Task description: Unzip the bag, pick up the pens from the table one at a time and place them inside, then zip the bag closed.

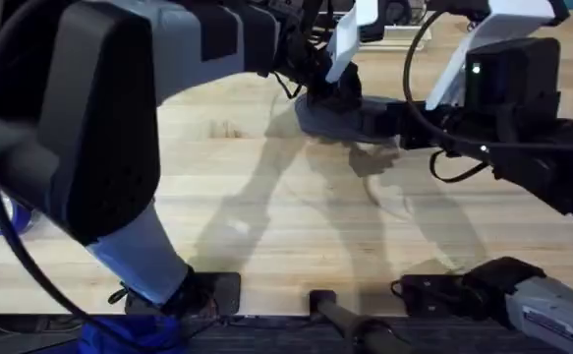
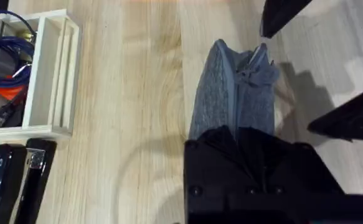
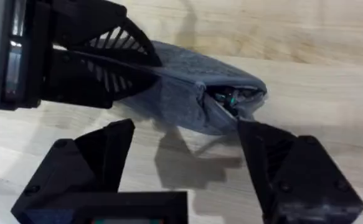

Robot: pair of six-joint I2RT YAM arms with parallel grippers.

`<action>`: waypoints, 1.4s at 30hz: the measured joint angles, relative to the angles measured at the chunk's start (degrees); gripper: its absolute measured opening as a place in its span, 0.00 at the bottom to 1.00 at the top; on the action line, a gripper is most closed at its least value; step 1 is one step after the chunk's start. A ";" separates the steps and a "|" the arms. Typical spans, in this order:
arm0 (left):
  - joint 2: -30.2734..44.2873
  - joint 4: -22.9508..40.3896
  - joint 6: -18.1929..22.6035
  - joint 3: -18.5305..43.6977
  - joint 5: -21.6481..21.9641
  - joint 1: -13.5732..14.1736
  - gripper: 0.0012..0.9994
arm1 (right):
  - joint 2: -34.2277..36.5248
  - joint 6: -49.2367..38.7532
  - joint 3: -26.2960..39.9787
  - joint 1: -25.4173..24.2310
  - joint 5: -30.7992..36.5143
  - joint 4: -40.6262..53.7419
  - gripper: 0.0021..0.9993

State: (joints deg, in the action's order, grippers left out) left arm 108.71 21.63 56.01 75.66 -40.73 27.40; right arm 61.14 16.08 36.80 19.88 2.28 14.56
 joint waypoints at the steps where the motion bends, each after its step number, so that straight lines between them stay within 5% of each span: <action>1: 0.00 -0.01 0.00 0.00 0.00 0.00 0.04 | -0.02 -0.01 -0.02 0.00 0.05 -0.13 1.00; 29: -0.01 0.19 0.01 0.00 0.02 0.00 0.04 | 6.23 0.19 -0.02 1.60 -0.15 -6.16 0.98; 42: -0.01 0.21 0.00 0.00 0.01 0.00 0.04 | 6.74 0.18 -0.04 1.60 0.57 -6.01 0.79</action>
State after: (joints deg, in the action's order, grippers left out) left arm 108.69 21.85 56.01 75.66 -40.72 27.40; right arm 67.89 16.26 36.75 21.47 2.85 8.55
